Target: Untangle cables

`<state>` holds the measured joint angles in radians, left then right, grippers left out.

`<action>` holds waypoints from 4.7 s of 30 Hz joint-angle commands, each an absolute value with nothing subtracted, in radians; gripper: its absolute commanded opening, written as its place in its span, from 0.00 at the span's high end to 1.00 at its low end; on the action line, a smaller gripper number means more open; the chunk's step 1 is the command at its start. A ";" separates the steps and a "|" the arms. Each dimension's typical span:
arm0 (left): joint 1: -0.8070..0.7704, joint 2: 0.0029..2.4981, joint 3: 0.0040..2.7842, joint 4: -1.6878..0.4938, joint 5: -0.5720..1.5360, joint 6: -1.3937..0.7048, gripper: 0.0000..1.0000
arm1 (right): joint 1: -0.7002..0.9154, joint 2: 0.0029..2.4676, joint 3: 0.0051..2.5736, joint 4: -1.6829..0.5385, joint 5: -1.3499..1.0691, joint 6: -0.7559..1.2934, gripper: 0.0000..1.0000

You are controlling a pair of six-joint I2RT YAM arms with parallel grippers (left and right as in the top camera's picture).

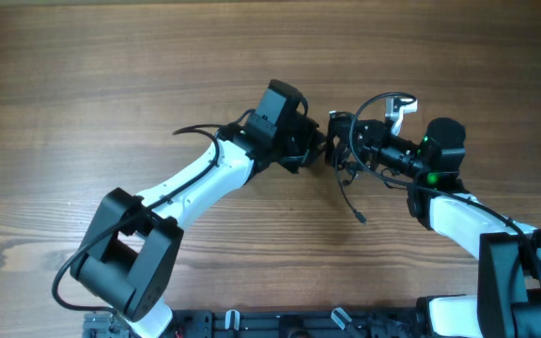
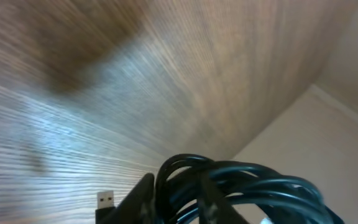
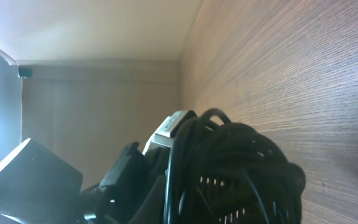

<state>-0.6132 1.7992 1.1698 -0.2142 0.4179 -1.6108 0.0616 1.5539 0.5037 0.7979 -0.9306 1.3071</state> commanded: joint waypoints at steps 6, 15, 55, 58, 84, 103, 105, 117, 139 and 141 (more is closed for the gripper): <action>-0.611 1.799 1.172 -0.171 0.437 -1.594 0.96 | 0.070 1.549 0.516 0.800 -0.950 1.389 0.96; -0.355 1.556 1.172 -0.202 0.447 -1.195 0.96 | 0.070 1.549 0.516 0.588 -0.926 0.741 0.94; -0.556 1.485 1.161 -0.422 0.354 -0.554 0.96 | 0.088 1.549 0.516 0.900 -1.121 1.243 0.74; -0.553 1.470 1.161 -0.431 0.354 -0.565 0.81 | 0.088 1.549 0.516 0.822 -1.039 1.177 0.85; -0.738 1.570 1.159 -0.437 -0.033 0.109 0.16 | 0.088 1.549 0.516 0.665 -1.056 2.000 0.96; -0.712 1.583 1.165 -0.427 0.169 0.090 0.28 | 0.088 1.549 0.516 0.559 -0.923 1.904 0.96; -0.674 1.522 1.166 -0.422 0.168 0.043 0.23 | 0.088 1.549 0.516 0.527 -0.915 1.876 0.96; -0.748 1.669 1.165 -0.435 0.228 0.074 0.41 | 0.088 1.549 0.516 0.530 -0.947 1.877 0.96; -0.340 1.472 1.165 -0.479 0.465 -0.329 0.96 | 0.109 1.549 0.516 0.710 -1.163 1.028 0.14; -0.353 1.473 1.165 -0.479 0.502 -0.318 0.96 | 0.160 1.549 0.516 0.713 -1.131 1.078 0.19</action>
<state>-0.3382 1.4734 1.1671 -0.4828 0.3698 -0.2722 0.1009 1.5520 0.5121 0.7044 -1.1152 1.0611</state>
